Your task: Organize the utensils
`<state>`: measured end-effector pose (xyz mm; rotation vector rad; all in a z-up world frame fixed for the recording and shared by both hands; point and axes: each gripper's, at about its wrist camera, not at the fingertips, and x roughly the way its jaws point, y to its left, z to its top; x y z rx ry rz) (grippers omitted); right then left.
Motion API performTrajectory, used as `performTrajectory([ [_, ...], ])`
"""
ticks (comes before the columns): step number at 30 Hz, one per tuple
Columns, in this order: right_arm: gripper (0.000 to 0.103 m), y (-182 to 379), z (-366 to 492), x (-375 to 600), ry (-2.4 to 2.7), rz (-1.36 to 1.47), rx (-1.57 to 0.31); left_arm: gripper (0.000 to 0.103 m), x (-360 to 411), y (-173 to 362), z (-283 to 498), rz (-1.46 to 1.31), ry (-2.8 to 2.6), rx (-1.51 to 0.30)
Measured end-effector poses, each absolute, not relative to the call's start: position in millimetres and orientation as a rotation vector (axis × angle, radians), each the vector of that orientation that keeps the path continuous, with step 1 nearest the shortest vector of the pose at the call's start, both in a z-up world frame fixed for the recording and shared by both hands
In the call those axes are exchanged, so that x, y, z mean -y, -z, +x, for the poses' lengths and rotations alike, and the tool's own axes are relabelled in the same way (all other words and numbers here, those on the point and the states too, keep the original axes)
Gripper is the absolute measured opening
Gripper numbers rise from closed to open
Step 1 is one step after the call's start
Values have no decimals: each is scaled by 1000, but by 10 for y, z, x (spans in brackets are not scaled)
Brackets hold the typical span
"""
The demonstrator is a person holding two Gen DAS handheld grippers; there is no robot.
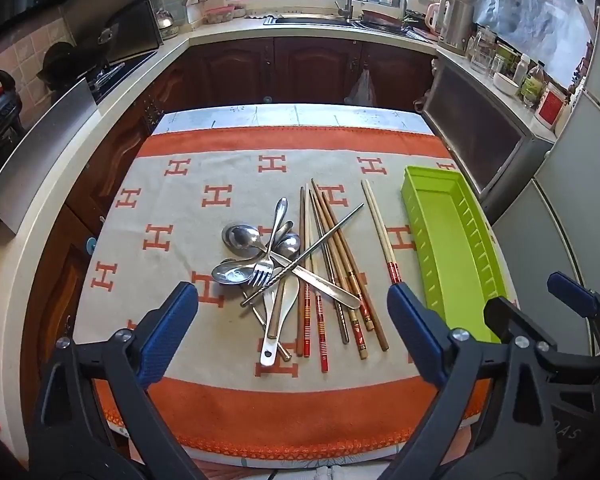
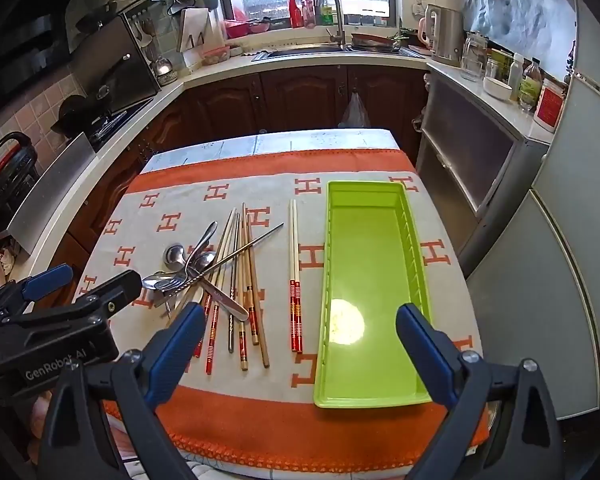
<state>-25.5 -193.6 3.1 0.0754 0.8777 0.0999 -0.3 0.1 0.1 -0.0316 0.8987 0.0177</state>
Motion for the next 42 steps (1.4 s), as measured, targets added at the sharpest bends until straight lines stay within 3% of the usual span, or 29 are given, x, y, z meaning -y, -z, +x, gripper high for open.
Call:
performTrajectory([
  [42, 96, 11, -218, 1940, -103, 83, -886, 92, 24, 78, 33, -22, -19, -954],
])
